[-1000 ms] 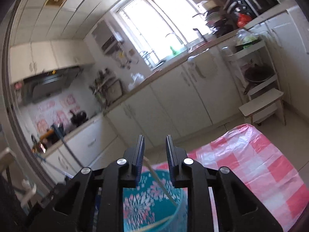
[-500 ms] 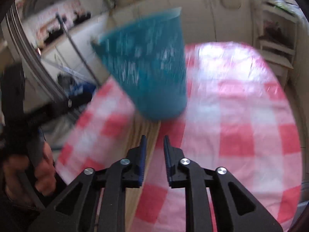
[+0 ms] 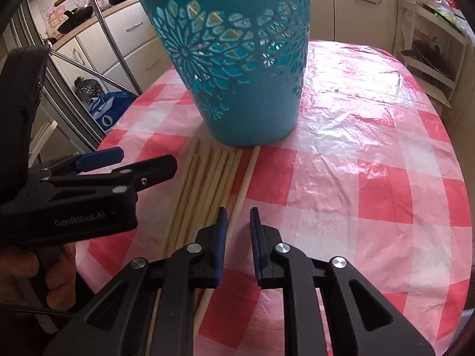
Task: Organize utensils
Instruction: 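Bring both tools back down beside the chopstick bundle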
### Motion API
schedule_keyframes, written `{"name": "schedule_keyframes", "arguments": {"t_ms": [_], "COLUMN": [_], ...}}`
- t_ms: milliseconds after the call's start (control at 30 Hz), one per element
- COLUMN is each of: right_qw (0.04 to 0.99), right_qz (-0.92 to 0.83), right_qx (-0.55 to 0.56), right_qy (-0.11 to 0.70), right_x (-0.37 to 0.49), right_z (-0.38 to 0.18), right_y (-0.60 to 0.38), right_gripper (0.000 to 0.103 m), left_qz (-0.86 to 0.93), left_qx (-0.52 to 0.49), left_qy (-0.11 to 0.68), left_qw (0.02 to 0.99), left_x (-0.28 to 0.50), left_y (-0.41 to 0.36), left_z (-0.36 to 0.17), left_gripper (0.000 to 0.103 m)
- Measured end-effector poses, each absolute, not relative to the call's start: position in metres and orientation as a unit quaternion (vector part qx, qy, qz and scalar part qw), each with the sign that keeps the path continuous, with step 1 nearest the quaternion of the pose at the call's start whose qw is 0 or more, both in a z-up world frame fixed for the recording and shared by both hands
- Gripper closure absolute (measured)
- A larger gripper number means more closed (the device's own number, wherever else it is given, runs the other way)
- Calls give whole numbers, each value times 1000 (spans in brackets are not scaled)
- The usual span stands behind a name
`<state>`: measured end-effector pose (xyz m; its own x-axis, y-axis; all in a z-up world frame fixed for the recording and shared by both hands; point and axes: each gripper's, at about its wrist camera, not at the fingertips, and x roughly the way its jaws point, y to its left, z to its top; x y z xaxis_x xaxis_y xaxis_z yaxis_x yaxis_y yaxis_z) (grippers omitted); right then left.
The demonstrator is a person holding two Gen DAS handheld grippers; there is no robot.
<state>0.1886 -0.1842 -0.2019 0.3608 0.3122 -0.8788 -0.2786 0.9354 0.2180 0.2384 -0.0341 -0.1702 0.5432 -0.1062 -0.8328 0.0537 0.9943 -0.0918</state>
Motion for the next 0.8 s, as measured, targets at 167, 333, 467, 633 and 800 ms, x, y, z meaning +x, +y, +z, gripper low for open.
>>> {"name": "schedule_keyframes", "arguments": {"t_ms": [167, 333, 467, 633, 800], "right_qw": [824, 819, 817, 818, 819], "right_qz": [179, 179, 175, 166, 153], "right_qx": [-7, -23, -18, -28, -22], "right_qy": [537, 544, 550, 550, 552], "right_x": [194, 194, 195, 194, 196], "right_z": [-196, -194, -194, -192, -191], "right_y": [-178, -178, -183, -189, -200], "right_gripper": [87, 88, 88, 88, 88], "left_qz": [-37, -33, -37, -44, -51], "left_qx": [-7, 7, 21, 65, 68], "left_qy": [487, 485, 483, 474, 481], "left_qw": [873, 874, 874, 877, 872], "left_x": [242, 243, 245, 245, 246], "left_y": [-41, -43, -46, -54, -50], "left_z": [-179, -179, -179, -175, -173], "left_gripper": [15, 15, 15, 20, 26]}}
